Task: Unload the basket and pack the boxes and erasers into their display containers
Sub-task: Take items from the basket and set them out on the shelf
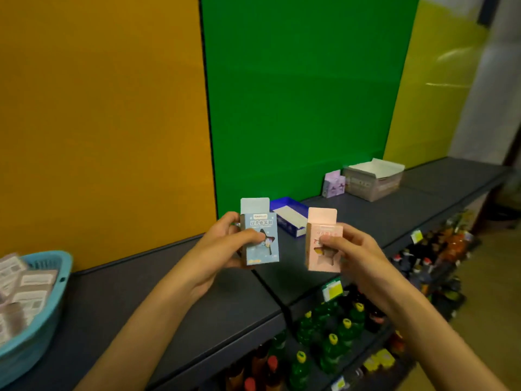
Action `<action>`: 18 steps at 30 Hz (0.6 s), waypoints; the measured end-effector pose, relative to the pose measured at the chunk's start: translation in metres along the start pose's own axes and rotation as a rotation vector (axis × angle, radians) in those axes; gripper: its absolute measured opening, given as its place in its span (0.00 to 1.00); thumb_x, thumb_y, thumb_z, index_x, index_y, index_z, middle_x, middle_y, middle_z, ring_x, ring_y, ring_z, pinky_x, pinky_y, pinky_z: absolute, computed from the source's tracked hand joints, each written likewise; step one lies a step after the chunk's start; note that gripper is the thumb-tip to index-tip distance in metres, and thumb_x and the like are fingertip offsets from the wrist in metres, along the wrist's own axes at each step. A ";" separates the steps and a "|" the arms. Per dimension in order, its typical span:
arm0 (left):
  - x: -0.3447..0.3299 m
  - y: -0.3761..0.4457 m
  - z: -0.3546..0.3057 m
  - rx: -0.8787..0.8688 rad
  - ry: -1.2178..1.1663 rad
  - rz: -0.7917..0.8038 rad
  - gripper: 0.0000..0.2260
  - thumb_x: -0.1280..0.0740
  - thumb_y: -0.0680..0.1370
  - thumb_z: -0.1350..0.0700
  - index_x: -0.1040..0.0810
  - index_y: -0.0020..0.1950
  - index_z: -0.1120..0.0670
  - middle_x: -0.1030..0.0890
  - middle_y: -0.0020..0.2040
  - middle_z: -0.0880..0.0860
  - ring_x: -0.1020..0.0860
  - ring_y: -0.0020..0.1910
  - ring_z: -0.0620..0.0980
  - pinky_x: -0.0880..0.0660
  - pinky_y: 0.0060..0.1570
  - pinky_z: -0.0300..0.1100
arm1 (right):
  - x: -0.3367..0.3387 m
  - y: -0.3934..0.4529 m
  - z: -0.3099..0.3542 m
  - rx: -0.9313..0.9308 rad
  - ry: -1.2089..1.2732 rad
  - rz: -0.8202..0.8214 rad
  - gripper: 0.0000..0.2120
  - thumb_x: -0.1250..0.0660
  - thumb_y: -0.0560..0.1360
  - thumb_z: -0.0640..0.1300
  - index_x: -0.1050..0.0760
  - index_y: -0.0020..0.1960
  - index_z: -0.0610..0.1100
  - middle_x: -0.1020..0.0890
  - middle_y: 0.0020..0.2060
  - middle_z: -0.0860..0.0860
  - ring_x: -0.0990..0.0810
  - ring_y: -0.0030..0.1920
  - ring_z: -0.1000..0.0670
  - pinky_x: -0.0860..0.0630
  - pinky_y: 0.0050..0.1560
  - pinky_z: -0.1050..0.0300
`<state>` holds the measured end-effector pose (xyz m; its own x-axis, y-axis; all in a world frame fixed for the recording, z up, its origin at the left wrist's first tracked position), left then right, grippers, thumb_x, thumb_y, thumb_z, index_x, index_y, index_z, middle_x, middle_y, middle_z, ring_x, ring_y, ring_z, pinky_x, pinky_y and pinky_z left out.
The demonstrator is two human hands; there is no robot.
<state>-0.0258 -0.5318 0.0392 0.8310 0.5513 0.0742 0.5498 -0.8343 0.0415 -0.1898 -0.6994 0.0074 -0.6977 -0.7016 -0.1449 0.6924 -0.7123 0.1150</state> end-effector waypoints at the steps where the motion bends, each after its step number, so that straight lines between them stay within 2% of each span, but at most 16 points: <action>1: -0.020 0.009 0.002 0.005 -0.001 0.017 0.15 0.30 0.77 0.59 0.25 0.62 0.53 0.14 0.52 0.50 0.16 0.51 0.48 0.19 0.52 0.51 | 0.020 0.000 -0.001 -0.007 -0.013 -0.008 0.15 0.27 0.71 0.40 0.19 0.57 0.41 0.14 0.49 0.43 0.15 0.46 0.47 0.19 0.44 0.53; 3: -0.059 0.026 0.004 0.014 0.003 0.050 0.14 0.30 0.77 0.60 0.24 0.62 0.53 0.14 0.52 0.49 0.16 0.52 0.48 0.19 0.54 0.52 | 0.057 0.000 -0.001 -0.017 -0.020 -0.033 0.12 0.29 0.74 0.38 0.19 0.57 0.40 0.14 0.48 0.43 0.14 0.45 0.47 0.19 0.44 0.53; 6: -0.113 0.052 0.005 0.015 0.037 0.105 0.14 0.31 0.77 0.60 0.24 0.62 0.54 0.14 0.51 0.49 0.16 0.51 0.48 0.19 0.45 0.44 | 0.108 0.000 -0.003 -0.019 0.014 -0.096 0.10 0.30 0.74 0.38 0.19 0.55 0.40 0.14 0.46 0.44 0.15 0.43 0.49 0.19 0.40 0.56; 9: -0.159 0.078 0.007 0.021 0.060 0.139 0.13 0.30 0.76 0.60 0.24 0.61 0.55 0.14 0.50 0.50 0.15 0.49 0.48 0.21 0.40 0.40 | 0.151 0.003 -0.006 -0.019 0.060 -0.145 0.14 0.29 0.72 0.43 0.19 0.56 0.39 0.14 0.49 0.42 0.14 0.45 0.47 0.19 0.41 0.58; 13: -0.210 0.118 0.005 0.020 0.089 0.168 0.12 0.29 0.76 0.60 0.24 0.59 0.55 0.14 0.49 0.49 0.15 0.48 0.50 0.19 0.46 0.43 | 0.197 0.016 -0.006 -0.024 0.043 -0.189 0.12 0.29 0.74 0.42 0.19 0.55 0.39 0.13 0.48 0.43 0.14 0.44 0.48 0.18 0.39 0.58; 16: -0.243 0.151 0.006 0.006 0.104 0.182 0.11 0.29 0.76 0.59 0.23 0.58 0.55 0.14 0.50 0.50 0.15 0.48 0.50 0.19 0.47 0.44 | 0.229 0.038 -0.006 -0.029 0.018 -0.196 0.11 0.29 0.75 0.40 0.19 0.56 0.39 0.14 0.50 0.43 0.14 0.47 0.47 0.17 0.46 0.54; 18: -0.261 0.173 0.010 0.004 0.122 0.190 0.11 0.29 0.76 0.58 0.23 0.58 0.54 0.15 0.51 0.51 0.15 0.48 0.49 0.18 0.48 0.45 | 0.249 0.059 -0.003 -0.024 -0.020 -0.187 0.10 0.30 0.76 0.40 0.19 0.57 0.40 0.14 0.50 0.43 0.14 0.47 0.47 0.17 0.45 0.55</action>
<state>-0.1463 -0.8201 0.0175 0.9035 0.3787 0.2004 0.3844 -0.9231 0.0113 -0.3225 -0.9164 -0.0247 -0.8180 -0.5574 -0.1424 0.5543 -0.8298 0.0640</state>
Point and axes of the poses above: each hand's wrist, its own y-axis towards the middle knuckle, its own x-axis out of the back of the hand, z = x × y, the point moved 8 cm from there along y, towards the middle knuckle
